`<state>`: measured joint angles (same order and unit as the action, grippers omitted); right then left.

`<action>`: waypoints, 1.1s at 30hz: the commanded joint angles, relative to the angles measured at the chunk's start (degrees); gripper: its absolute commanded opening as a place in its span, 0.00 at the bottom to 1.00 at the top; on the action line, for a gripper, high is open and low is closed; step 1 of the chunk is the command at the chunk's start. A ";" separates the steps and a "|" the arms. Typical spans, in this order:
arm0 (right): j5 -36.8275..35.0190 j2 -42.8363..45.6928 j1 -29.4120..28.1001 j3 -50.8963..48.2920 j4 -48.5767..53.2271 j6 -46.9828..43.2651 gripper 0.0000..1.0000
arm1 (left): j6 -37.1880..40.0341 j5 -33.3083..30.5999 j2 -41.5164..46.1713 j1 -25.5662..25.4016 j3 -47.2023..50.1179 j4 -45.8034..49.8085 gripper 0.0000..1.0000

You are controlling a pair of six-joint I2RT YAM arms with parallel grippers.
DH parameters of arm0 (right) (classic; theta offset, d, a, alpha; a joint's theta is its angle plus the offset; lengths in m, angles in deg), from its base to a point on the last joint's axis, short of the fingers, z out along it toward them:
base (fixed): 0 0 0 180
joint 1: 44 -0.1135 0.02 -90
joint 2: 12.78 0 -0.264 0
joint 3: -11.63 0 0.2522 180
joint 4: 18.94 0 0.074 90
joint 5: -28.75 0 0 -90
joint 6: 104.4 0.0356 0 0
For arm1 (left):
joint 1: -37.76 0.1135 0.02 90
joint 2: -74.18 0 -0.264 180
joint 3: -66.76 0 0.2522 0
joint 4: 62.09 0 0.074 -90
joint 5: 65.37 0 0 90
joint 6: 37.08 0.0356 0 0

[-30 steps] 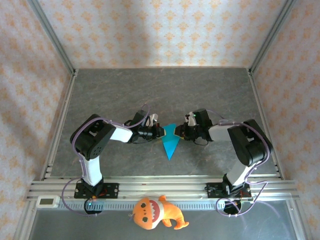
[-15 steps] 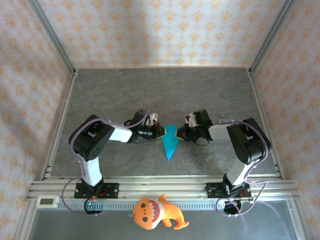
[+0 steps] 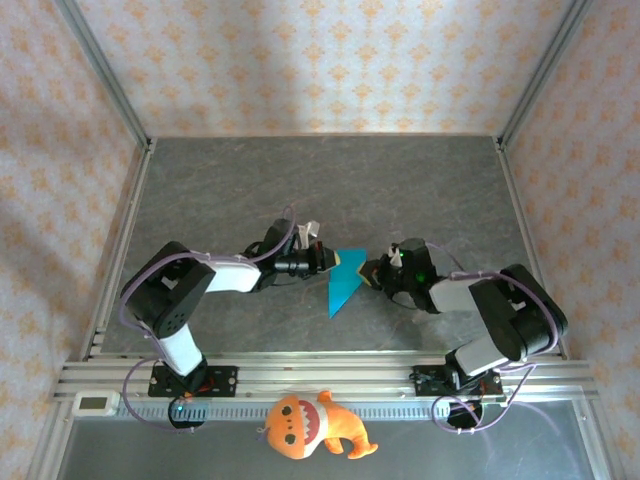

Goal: Fold a paper plane with a square sheet of paper (pick it up from the middle)

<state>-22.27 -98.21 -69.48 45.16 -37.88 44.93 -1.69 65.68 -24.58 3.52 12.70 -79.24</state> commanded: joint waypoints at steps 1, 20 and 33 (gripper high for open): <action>-6.75 2.12 -1.61 -1.72 -3.54 6.01 0.02 | -2.07 -2.34 -1.02 -0.30 1.52 -2.71 0.03; -3.48 2.94 -2.74 -2.37 -4.40 3.62 0.15 | 1.52 -1.85 -8.76 -1.71 -0.46 -0.43 0.00; 11.34 -3.34 3.57 4.10 0.01 -9.40 0.22 | 3.10 -2.72 -10.39 -1.71 0.08 0.51 0.00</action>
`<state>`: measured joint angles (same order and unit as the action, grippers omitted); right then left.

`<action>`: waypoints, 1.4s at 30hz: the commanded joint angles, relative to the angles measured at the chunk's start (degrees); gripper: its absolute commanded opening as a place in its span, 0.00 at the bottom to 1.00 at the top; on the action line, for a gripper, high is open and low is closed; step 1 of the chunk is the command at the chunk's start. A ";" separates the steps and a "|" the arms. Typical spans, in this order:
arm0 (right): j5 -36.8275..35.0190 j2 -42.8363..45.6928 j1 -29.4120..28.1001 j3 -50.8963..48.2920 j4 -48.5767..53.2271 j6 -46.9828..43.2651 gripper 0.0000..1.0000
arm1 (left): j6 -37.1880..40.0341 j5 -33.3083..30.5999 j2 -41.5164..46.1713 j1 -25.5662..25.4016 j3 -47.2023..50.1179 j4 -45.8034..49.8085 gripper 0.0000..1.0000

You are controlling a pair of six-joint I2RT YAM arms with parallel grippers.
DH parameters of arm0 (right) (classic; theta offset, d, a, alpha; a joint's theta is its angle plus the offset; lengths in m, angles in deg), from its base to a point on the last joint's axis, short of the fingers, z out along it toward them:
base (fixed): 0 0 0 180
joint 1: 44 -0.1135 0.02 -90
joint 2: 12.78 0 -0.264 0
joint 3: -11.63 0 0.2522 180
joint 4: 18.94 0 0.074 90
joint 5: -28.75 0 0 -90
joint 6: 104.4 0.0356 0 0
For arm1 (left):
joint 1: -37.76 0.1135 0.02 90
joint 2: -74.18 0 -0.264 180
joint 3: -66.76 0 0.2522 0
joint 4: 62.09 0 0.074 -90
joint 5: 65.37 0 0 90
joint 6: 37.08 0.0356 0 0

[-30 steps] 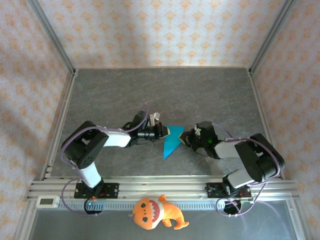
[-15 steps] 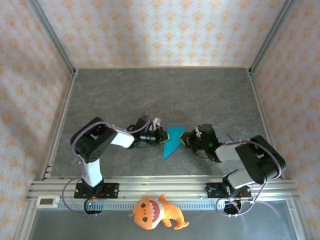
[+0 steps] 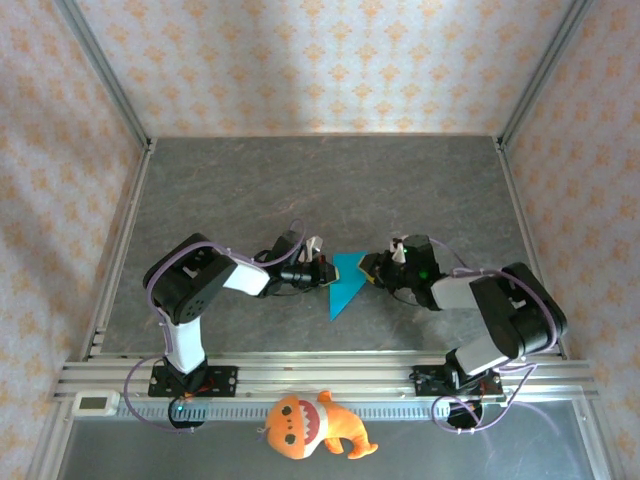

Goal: Fold a paper plane with a square sheet of paper (pick it up from the middle)

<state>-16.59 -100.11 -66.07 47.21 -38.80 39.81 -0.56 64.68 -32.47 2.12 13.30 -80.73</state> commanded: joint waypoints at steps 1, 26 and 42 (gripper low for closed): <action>6.59 -2.09 0.20 2.72 1.38 -4.89 0.22 | 2.03 -1.71 -2.51 -0.31 -0.63 2.16 0.00; 1.02 -0.94 1.03 2.89 5.55 -5.29 0.00 | 4.49 -7.03 6.98 -0.31 -1.50 6.55 0.22; -11.19 1.60 -2.67 -3.27 -10.43 12.86 0.00 | 20.61 -28.60 21.57 -10.08 1.55 16.77 0.36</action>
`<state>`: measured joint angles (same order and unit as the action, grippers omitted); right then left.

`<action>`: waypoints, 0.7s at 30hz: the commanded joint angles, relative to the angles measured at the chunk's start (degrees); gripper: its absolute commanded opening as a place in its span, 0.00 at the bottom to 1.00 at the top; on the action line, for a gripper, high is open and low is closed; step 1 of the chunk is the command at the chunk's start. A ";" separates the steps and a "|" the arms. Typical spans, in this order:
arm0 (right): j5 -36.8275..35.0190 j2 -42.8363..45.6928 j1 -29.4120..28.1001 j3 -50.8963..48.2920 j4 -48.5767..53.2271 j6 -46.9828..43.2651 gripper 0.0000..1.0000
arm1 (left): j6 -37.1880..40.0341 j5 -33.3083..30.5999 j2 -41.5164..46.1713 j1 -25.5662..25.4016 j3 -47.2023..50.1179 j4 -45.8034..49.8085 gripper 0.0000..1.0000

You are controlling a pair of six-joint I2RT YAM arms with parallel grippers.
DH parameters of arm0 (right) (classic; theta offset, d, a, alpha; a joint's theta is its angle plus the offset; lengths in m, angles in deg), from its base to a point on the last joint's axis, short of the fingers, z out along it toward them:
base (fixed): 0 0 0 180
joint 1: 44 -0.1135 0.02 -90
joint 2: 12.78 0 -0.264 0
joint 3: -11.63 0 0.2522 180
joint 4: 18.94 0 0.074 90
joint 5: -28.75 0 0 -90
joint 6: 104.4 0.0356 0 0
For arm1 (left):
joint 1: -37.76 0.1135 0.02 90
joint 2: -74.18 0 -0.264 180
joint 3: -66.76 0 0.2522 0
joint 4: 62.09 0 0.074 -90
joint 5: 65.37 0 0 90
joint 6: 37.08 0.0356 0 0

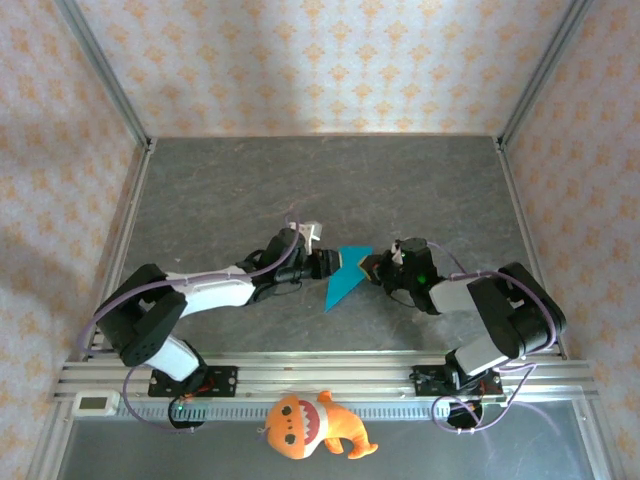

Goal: Fold a paper plane with a square sheet of paper (pick it up from the middle)

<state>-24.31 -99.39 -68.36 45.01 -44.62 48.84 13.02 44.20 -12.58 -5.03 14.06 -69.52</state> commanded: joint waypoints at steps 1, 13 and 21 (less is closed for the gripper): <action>-3.76 0.96 -0.45 -1.07 -4.64 4.03 0.00 | 8.57 -10.66 2.00 -4.58 0.56 6.93 0.37; -3.29 1.52 -0.60 -1.16 -3.80 4.01 0.00 | 20.23 -32.47 -6.88 -20.01 -8.64 19.09 0.43; -2.85 1.74 -0.66 -1.03 -3.27 3.81 0.00 | 22.12 -42.20 -13.48 -23.98 -14.26 24.98 0.43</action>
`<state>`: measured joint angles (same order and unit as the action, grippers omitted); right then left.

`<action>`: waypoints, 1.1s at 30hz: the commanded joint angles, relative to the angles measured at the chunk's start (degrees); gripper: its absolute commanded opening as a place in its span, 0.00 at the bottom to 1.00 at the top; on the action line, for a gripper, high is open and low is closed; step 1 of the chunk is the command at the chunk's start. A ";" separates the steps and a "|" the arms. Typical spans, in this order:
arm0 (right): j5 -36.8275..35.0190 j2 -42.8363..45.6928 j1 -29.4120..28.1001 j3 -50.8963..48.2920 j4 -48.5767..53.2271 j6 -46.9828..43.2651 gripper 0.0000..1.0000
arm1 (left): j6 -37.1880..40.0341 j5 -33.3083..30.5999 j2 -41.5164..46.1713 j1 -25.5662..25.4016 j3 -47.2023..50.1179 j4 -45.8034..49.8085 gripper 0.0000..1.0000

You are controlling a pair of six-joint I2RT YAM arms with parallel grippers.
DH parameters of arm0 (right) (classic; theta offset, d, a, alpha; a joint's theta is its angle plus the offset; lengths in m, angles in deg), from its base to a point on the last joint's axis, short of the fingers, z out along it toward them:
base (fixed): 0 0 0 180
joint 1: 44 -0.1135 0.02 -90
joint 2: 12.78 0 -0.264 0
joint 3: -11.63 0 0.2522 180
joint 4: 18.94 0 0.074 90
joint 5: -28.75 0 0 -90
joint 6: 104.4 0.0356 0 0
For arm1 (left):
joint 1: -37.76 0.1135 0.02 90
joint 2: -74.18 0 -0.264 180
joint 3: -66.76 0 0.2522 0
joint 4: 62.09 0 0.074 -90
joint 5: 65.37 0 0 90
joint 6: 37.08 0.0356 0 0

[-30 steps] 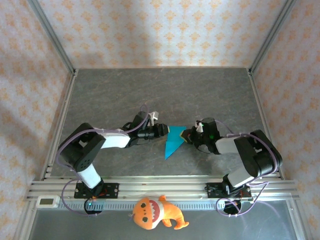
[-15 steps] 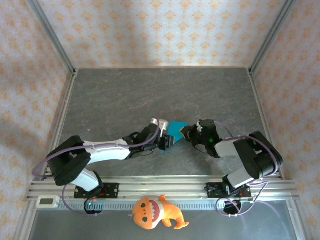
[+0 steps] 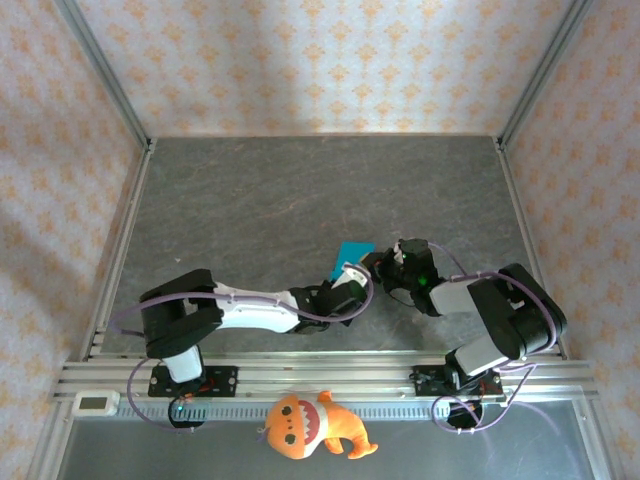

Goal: Fold a paper plane with a square sheet of paper (pick it up from the middle)

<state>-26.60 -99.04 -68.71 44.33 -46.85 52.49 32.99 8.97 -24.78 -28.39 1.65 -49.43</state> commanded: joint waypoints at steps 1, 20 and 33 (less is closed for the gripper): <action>-0.55 1.36 -0.25 -0.39 -1.02 0.17 0.00 | 2.27 -7.45 -1.57 -0.72 -1.99 5.01 0.43; 0.27 0.91 -0.30 0.04 -0.96 -0.36 0.00 | 3.84 -10.75 -2.92 -2.05 -2.27 7.06 0.23; 0.76 1.05 -0.33 -0.15 -0.80 -0.62 0.00 | 4.12 -12.10 -2.97 -2.33 -1.54 6.73 0.22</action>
<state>-26.36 -98.84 -68.73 44.33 -46.85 52.47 36.56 -0.37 -27.47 -30.14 0.55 -44.67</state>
